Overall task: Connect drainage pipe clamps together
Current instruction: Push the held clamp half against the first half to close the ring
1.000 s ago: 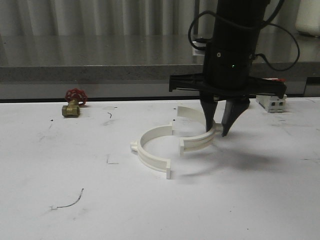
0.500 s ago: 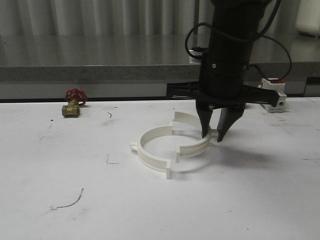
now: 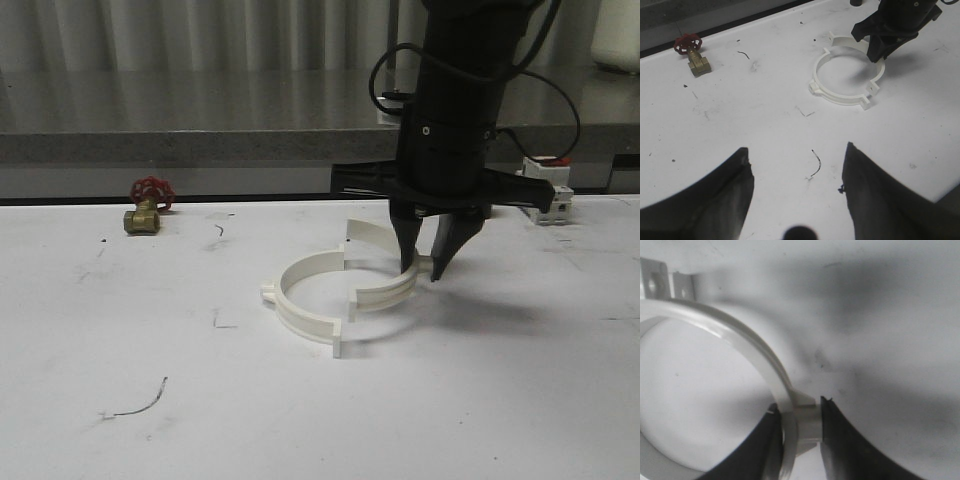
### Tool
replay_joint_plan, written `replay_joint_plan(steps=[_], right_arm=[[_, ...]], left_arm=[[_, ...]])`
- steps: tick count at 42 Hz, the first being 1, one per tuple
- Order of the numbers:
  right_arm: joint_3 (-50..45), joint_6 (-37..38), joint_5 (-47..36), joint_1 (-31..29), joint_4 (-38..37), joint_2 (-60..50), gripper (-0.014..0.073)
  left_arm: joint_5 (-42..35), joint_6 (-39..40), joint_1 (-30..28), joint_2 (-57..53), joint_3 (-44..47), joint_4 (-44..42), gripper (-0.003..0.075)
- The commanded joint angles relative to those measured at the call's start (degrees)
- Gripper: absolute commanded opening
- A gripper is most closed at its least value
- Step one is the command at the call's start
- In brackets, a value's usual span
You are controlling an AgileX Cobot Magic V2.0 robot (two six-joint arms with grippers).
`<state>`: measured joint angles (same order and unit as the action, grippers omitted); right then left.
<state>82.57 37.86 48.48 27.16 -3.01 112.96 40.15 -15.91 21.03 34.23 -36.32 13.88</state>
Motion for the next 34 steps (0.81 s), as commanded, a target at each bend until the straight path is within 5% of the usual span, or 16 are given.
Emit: replay_joint_plan(steps=[1, 34], right_arm=[[1.74, -0.16, -1.31, 0.14, -0.86, -3.08, 0.0143], [1.74, -0.16, -2.4, 0.14, 0.01, 0.33, 0.0143]], left_arm=[[-4.03, 0.08, -0.05, 0.09, -1.57, 1.3, 0.0384], [-4.03, 0.08, -0.05, 0.09, -1.57, 1.3, 0.0384]])
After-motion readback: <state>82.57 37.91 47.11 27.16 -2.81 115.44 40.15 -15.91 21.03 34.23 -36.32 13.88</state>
